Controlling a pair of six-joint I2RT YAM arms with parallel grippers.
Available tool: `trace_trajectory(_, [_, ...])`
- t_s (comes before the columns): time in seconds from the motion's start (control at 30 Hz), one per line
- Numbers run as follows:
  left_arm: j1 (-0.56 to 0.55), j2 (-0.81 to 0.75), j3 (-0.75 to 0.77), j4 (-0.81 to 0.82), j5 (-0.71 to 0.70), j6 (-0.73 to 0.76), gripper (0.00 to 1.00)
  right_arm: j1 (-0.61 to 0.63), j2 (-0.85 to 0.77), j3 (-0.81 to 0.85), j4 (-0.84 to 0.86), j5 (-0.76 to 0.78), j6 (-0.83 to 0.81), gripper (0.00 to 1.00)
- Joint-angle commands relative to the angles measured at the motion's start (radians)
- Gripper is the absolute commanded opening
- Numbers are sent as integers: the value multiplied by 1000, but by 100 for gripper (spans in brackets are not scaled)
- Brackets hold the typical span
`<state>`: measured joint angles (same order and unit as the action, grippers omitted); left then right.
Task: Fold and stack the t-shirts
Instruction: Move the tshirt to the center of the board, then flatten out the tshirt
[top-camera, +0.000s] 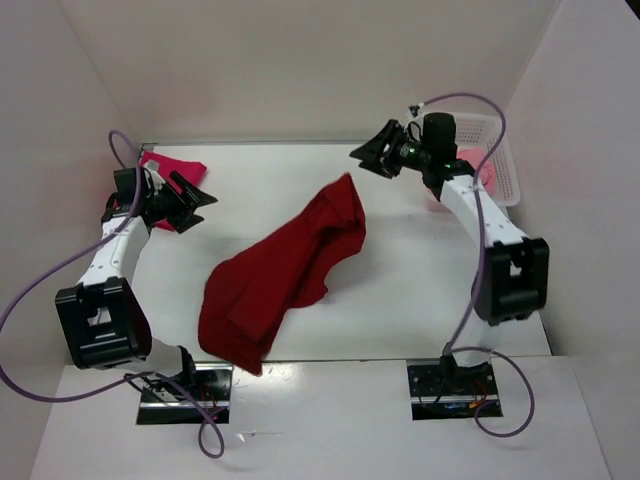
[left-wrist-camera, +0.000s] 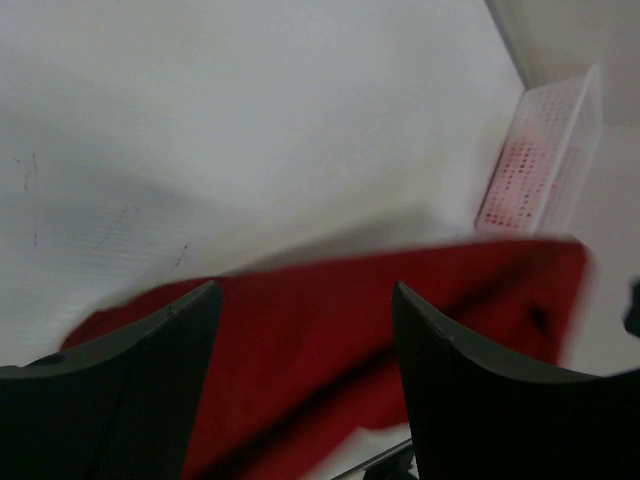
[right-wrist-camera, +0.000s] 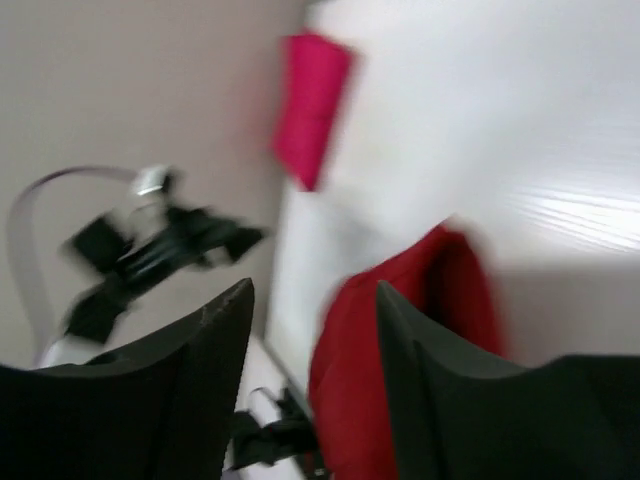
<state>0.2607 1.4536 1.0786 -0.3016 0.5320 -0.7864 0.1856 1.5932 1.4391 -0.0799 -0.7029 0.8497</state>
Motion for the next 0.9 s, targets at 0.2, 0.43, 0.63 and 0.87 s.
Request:
trace_trajectory(0.2, [-124, -111, -40, -203, -253, 226, 76, 66, -58, -141, -195, 344, -233, 63])
trace_trajectory(0.43, [-170, -70, -195, -209, -302, 208, 77, 300, -81, -417, -167, 345, -215, 9])
trace_trajectory(0.63, [-218, 76, -217, -142, -340, 164, 78, 403, 34, -364, -156, 509, -202, 56])
trace_trajectory(0.87, [-227, 151, -197, -71, -363, 136, 60, 310, 129, -247, -191, 732, -238, 62])
